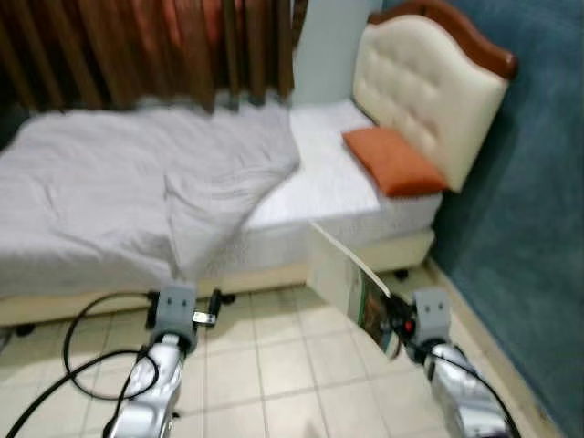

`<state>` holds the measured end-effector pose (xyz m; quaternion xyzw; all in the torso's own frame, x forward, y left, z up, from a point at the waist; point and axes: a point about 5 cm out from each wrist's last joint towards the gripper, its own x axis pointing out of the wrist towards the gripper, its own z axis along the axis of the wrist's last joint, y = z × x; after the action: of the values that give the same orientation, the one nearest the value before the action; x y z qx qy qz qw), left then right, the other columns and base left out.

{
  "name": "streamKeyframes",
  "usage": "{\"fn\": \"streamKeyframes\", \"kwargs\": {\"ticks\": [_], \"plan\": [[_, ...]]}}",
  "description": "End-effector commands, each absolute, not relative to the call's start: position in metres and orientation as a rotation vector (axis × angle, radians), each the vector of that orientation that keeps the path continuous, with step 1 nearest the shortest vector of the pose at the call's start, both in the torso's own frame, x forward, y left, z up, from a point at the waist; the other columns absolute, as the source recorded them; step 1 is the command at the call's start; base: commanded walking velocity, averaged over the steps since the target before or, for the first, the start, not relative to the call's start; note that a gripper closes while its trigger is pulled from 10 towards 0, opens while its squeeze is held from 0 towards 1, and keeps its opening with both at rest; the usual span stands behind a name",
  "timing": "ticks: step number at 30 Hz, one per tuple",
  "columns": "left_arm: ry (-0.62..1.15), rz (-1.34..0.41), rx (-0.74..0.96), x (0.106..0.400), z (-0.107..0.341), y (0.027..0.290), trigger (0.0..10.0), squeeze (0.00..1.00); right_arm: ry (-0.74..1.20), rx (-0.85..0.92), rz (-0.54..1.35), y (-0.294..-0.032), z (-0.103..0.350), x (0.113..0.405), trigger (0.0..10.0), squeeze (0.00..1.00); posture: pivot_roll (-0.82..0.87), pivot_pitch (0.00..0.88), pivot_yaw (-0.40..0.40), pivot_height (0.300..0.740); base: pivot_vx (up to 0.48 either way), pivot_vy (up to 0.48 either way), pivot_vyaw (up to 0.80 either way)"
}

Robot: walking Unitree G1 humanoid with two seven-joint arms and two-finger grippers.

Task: Clean up the room

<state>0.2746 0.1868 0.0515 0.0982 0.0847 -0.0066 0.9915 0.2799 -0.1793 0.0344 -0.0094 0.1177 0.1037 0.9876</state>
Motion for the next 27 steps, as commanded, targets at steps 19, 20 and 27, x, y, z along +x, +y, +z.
{"fn": "streamKeyframes", "kwargs": {"ticks": [19, 20, 27], "plan": [[0.154, -0.01, 0.174, 0.2799, 0.0553, 0.1891, 10.0, 0.0, 0.213, -0.023, 0.221, -0.1729, 0.0419, 0.2873, 10.0, 0.0, -0.06, 0.0, 0.004, 0.74, 0.354, -0.071, 0.09], [0.154, -0.01, 0.173, 0.2802, 0.0554, 0.189, 10.0, 0.0, 0.213, -0.022, 0.22, -0.1729, 0.0418, 0.2871, 10.0, 0.0, -0.06, 0.0, 0.004, 0.74, 0.48, 0.0, 0.0], [0.155, -0.012, 0.168, 0.2814, 0.055, 0.1869, 10.0, 0.0, 0.216, -0.019, 0.221, -0.1727, 0.0417, 0.2868, 10.0, 0.0, -0.06, 0.0, 0.006, 0.74, 0.48, 0.0, 0.0]]}}
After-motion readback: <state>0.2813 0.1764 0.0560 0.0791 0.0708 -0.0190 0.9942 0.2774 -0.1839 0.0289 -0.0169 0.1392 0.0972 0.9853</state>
